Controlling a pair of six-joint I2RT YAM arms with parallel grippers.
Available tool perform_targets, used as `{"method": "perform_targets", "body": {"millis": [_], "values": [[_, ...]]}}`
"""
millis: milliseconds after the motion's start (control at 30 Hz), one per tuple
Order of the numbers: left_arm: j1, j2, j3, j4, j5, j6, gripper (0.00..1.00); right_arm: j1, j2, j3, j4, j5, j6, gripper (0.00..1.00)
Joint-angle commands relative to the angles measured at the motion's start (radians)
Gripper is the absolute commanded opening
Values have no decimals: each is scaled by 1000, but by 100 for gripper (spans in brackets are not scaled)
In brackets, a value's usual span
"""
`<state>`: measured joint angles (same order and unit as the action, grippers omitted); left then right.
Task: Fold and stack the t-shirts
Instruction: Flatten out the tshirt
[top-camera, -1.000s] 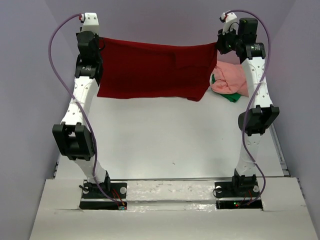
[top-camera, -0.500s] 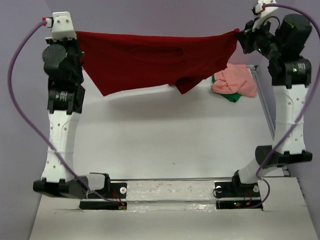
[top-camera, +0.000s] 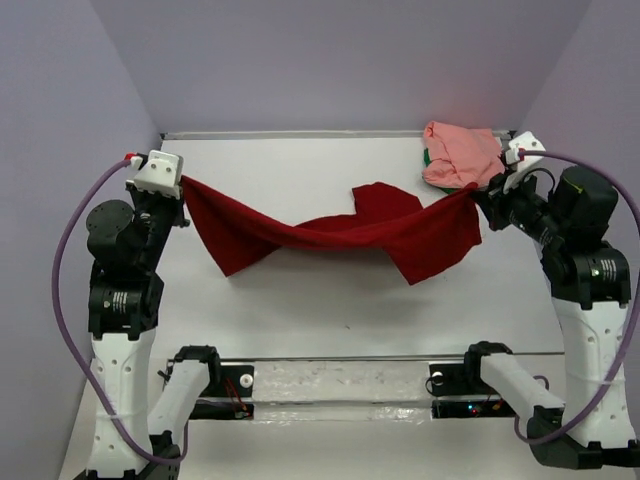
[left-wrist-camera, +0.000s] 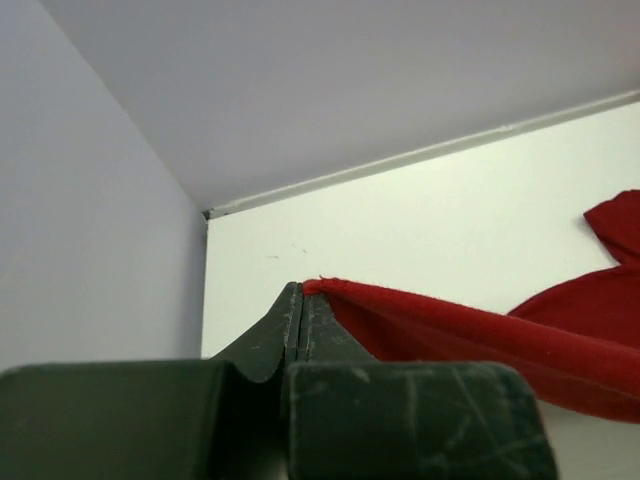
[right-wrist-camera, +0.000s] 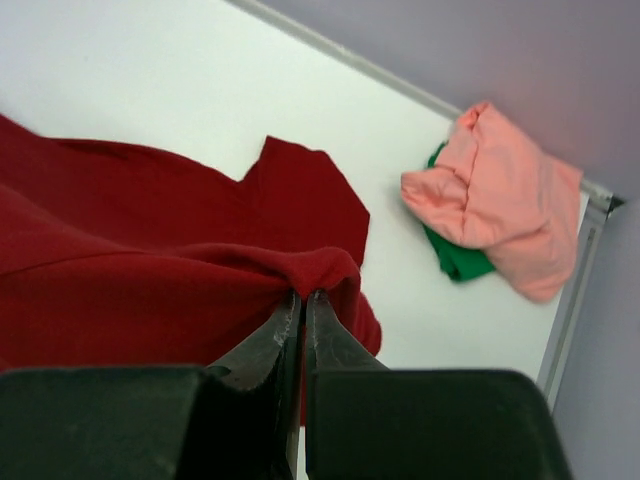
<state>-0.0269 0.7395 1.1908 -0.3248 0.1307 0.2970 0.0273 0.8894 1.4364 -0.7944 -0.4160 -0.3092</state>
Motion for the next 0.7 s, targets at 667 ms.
{"method": "perform_targets", "body": {"millis": [667], "values": [[19,421,62,320,-49,-13,0,-10,610,313,205,-43,25,0]]}}
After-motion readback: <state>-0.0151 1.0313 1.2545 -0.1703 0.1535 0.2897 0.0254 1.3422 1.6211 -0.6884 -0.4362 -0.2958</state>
